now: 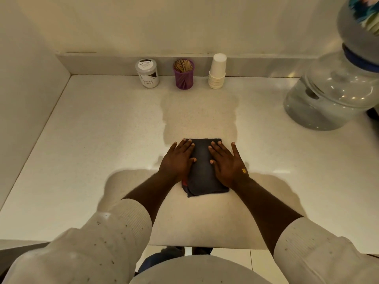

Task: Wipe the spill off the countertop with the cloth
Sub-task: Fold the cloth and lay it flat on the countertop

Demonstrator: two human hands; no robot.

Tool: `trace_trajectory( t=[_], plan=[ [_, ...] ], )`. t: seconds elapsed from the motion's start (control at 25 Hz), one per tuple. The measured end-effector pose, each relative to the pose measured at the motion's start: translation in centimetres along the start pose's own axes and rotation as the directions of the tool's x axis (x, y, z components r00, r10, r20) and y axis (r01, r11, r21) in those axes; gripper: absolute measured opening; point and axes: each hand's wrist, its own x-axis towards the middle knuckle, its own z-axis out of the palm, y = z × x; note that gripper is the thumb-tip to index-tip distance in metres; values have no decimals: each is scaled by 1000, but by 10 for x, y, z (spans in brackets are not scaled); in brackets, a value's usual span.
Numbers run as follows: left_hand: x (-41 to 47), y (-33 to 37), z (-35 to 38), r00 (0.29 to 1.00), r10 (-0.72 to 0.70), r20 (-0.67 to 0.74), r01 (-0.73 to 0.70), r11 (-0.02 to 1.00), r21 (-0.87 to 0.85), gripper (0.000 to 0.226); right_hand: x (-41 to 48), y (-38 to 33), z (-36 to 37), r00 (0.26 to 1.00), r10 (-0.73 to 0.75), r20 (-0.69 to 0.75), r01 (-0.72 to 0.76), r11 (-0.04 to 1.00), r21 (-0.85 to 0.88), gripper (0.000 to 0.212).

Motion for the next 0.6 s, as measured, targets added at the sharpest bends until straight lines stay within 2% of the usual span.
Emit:
trace_trajectory(
  t=[0.12, 0.24, 0.36, 0.6],
  plan=[
    [2, -7, 4, 1000, -9, -8, 9, 998, -60, 60, -1, -1, 3, 994, 16, -109, -5, 994, 105, 54],
    [4, -13, 6, 998, -20, -56, 13, 993, -120, 58, 5, -4, 0, 995, 90, -50, -78, 977, 200, 54],
    [9, -15, 6, 995, -30, -95, 16, 989, -147, 52, 11, -10, 0, 991, 126, -48, -116, 978, 172, 50],
    [15, -13, -2, 984, 57, -171, -72, 994, -84, 30, 22, -17, -6, 964, 164, -207, -141, 982, 123, 23]
  ],
)
